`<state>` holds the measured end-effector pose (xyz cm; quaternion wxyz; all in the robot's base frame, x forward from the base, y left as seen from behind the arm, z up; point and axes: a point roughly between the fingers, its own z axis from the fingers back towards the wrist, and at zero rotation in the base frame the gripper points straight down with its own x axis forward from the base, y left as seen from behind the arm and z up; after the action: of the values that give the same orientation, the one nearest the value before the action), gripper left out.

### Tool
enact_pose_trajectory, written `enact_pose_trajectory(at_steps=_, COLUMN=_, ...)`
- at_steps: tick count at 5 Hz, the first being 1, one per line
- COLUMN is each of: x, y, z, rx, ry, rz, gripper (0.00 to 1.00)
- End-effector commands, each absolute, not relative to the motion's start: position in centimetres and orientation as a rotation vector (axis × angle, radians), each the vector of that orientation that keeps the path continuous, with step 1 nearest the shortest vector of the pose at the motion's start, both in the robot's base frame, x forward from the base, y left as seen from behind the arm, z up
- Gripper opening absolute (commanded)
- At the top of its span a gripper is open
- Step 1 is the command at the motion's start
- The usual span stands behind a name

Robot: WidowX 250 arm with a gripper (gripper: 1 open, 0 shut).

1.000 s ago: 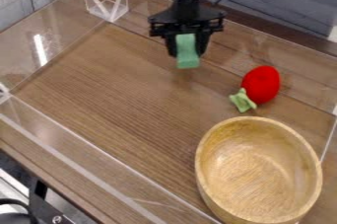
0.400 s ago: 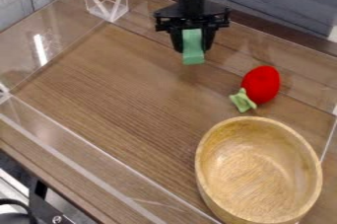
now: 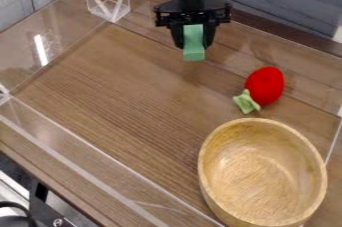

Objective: Put the green block in the brown bowl

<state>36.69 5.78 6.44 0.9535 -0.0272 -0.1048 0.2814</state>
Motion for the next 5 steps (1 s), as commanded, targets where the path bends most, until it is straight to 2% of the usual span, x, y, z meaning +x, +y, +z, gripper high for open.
enact_pose_trajectory(at_steps=1, x=37.7, y=6.7, z=8.3, rx=-0.068, ry=-0.283, rz=0.59, gripper=0.0)
enact_pose_trajectory(at_steps=2, x=37.6, y=7.1, z=8.0, rx=-0.072, ry=-0.284, rz=0.608, gripper=0.0)
enact_pose_trajectory(at_steps=5, x=37.7, y=5.4, z=10.1, rx=-0.098, ry=-0.284, rz=0.568, gripper=0.0)
